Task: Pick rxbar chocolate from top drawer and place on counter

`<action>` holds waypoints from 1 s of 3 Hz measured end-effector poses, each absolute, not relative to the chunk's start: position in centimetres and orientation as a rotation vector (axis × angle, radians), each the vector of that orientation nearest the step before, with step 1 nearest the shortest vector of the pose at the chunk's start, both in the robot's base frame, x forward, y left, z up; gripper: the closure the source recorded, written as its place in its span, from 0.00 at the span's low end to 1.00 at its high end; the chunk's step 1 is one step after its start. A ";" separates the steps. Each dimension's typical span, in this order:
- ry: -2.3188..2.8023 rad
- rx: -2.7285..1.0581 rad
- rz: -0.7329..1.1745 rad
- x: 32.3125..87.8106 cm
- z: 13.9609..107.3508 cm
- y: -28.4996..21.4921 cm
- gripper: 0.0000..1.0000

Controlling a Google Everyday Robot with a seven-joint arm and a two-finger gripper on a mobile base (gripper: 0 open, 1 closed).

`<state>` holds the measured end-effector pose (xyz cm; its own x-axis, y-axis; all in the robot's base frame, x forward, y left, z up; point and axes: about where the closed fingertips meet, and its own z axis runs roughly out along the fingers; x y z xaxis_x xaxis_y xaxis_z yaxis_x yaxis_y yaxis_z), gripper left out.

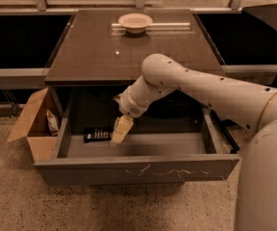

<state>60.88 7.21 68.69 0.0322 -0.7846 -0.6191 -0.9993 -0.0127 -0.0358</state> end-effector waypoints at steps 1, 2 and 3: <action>1.781 -1.864 0.579 61.9 66.9 8.7 0.00; 1.759 -1.874 0.606 62.6 64.9 10.7 0.00; 1.757 -1.877 0.637 63.0 62.9 12.2 0.00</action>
Offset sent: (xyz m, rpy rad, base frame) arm 0.0278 0.0544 -0.0603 0.0314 -0.0118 0.0504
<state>62.97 12.20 62.88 0.0635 -0.7708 -0.6339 -0.9980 -0.0533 -0.0351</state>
